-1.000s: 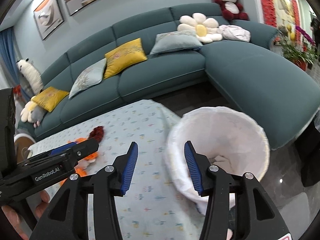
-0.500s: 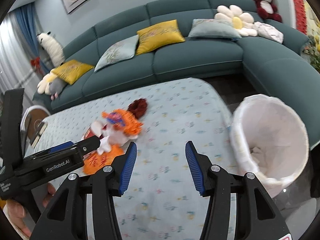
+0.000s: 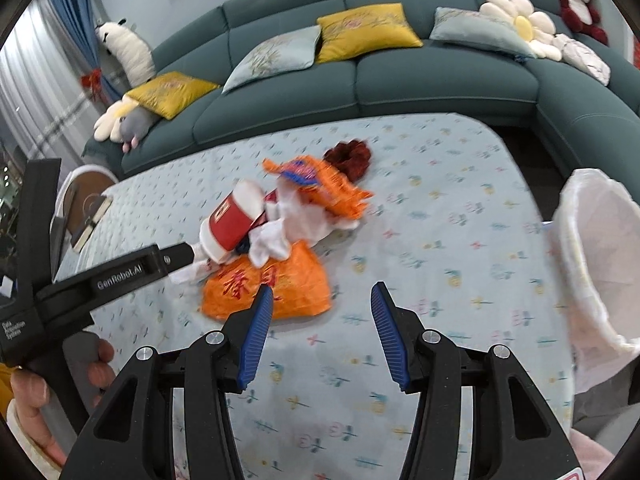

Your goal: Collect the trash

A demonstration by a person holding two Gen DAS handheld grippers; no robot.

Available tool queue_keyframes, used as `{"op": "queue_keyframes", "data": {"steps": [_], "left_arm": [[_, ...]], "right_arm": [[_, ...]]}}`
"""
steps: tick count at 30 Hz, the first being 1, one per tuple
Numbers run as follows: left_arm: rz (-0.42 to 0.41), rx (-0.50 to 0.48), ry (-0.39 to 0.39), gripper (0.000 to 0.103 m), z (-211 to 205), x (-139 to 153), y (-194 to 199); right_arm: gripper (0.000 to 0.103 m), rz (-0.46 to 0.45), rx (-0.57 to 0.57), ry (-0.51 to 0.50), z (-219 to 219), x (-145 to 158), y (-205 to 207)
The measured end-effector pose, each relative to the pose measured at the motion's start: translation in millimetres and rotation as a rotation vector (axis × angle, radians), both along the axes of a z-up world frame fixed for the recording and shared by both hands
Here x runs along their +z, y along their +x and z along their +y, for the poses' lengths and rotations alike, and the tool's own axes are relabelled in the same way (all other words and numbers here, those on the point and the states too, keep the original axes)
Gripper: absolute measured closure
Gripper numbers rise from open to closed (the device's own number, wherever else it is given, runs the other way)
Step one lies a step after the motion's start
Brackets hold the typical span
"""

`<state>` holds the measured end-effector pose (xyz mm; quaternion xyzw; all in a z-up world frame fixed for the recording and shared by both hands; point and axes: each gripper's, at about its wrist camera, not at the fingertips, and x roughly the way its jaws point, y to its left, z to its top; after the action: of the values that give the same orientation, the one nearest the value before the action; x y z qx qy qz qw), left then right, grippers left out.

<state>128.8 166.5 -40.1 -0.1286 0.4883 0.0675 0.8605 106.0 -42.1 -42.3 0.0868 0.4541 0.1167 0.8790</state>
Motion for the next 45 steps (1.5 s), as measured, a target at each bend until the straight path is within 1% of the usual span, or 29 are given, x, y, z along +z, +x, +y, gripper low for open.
{"op": "queue_keyframes", "data": {"steps": [2,6,14,16,18,20,23,24,25,26,27,28,29,30,31,32,34,39,45], "left_arm": [[0.009,0.012,0.023,0.018,7,-5,2],[0.028,0.028,0.047,0.018,19,-16,7],[0.05,0.042,0.006,0.018,34,-34,22],[0.059,0.034,-0.003,0.019,34,-39,25],[0.061,0.019,-0.008,0.024,32,-44,27],[0.068,0.001,-0.011,0.037,29,-48,30],[0.078,-0.016,-0.016,0.047,26,-52,33],[0.077,-0.016,-0.014,0.051,26,-53,33],[0.077,-0.018,-0.015,0.061,25,-53,34],[0.081,-0.022,-0.018,0.066,25,-54,35],[0.089,-0.026,-0.023,0.074,24,-56,35],[0.091,-0.027,-0.029,0.083,24,-56,35],[0.092,-0.029,-0.034,0.088,24,-56,34],[0.09,-0.029,-0.033,0.09,23,-55,34],[0.088,-0.031,-0.029,0.091,22,-54,33],[0.083,-0.035,-0.024,0.094,20,-53,32],[0.072,-0.048,-0.013,0.095,16,-48,29],[0.046,-0.071,-0.037,0.097,7,-37,20],[0.029,-0.1,-0.063,0.098,-5,-24,12]], "right_arm": [[0.048,0.014,0.012,0.0,9,-7,4],[0.048,0.043,0.037,-0.007,26,-23,14],[0.048,0.093,0.059,-0.012,42,-50,33],[0.046,0.106,0.06,-0.012,44,-58,39],[0.045,0.122,0.062,-0.008,46,-66,45],[0.045,0.135,0.065,-0.009,50,-73,50],[0.045,0.146,0.076,-0.014,54,-81,53],[0.048,0.149,0.08,-0.018,55,-83,54],[0.05,0.15,0.083,-0.02,55,-85,54],[0.057,0.154,0.086,-0.015,56,-86,54],[0.067,0.162,0.088,-0.014,56,-89,54],[0.072,0.168,0.09,-0.019,56,-90,54],[0.081,0.17,0.091,-0.021,56,-91,53],[0.088,0.172,0.093,-0.016,55,-92,52],[0.09,0.174,0.094,-0.01,54,-91,51],[0.095,0.175,0.093,-0.004,52,-90,50],[0.102,0.167,0.093,-0.003,51,-88,46],[0.102,0.138,0.082,0.02,38,-74,35],[0.102,0.107,0.033,0.059,14,-55,24]]}}
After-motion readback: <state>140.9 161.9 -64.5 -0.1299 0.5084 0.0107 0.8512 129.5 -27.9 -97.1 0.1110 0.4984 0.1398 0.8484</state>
